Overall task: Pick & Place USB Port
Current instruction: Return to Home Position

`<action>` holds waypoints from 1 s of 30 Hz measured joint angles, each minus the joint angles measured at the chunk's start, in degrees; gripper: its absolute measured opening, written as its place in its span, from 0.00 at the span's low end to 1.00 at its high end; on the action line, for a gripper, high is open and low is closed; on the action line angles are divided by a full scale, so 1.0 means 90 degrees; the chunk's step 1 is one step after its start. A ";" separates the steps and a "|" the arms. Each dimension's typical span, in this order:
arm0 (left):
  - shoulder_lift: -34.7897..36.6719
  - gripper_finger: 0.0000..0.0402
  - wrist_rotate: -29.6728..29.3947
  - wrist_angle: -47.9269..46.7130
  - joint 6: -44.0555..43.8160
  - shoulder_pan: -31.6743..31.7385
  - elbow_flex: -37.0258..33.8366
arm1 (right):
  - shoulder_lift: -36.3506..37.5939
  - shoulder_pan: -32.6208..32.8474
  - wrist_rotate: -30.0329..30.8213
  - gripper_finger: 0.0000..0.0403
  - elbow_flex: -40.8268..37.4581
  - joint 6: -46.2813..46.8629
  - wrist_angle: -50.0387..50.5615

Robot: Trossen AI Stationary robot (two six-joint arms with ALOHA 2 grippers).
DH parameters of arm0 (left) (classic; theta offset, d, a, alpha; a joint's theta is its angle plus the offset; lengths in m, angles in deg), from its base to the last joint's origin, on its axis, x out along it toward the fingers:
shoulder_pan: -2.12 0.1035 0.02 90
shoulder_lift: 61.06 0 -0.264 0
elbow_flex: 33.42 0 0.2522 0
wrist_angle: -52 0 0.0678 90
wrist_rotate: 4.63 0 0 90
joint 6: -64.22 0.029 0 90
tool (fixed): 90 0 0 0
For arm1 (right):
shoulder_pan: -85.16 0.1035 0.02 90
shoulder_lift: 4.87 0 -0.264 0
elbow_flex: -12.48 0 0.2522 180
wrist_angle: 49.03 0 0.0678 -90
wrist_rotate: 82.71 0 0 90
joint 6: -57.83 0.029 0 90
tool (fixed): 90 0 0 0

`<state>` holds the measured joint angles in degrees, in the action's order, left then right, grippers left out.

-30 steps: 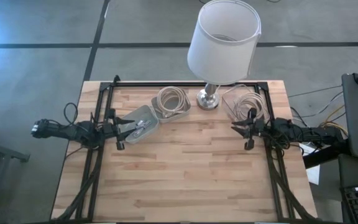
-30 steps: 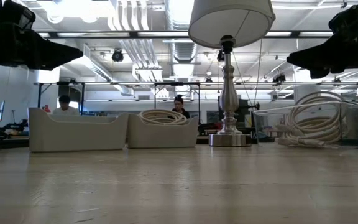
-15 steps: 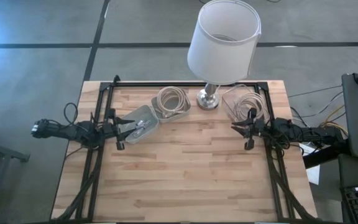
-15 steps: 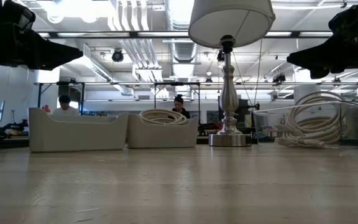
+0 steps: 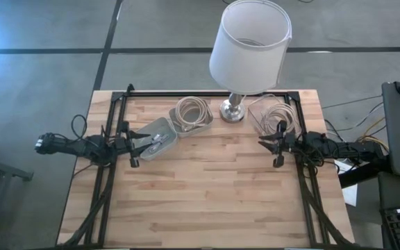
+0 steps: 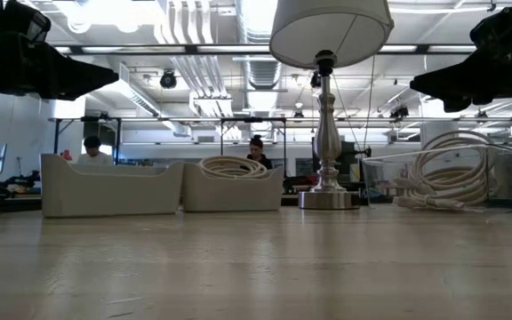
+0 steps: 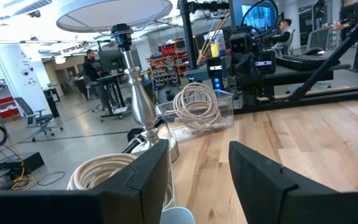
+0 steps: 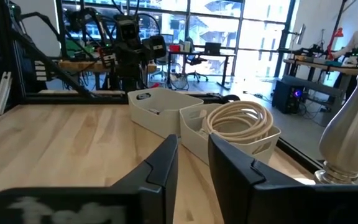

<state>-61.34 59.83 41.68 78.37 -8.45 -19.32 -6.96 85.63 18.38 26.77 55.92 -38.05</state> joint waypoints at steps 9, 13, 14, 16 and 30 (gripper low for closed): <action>0.0002 0.43 0.0000 0.0000 0.0000 0.0000 0.0000 | 0.0000 0.0000 0.0000 0.20 0.0000 0.0022 0.0000; 0.0000 0.43 0.0000 0.0000 0.0000 0.0000 0.0000 | 0.0000 0.0000 0.0000 0.18 0.0000 0.0027 0.0002; 0.0000 0.43 0.0000 0.0000 0.0000 0.0000 0.0000 | 0.0000 0.0000 0.0000 0.17 0.0000 0.0055 0.0001; 0.0000 0.43 0.0000 0.0000 0.0000 0.0000 0.0000 | 0.0000 -0.0001 0.0000 0.17 0.0000 0.0078 0.0000; 0.0000 0.43 0.0002 0.0000 0.0000 -0.0002 0.0000 | 0.0000 -0.0002 0.0000 0.19 0.0002 0.0026 0.0001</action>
<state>-61.34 59.84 41.68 78.37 -8.47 -19.32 -6.96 85.60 18.38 26.79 56.15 -38.04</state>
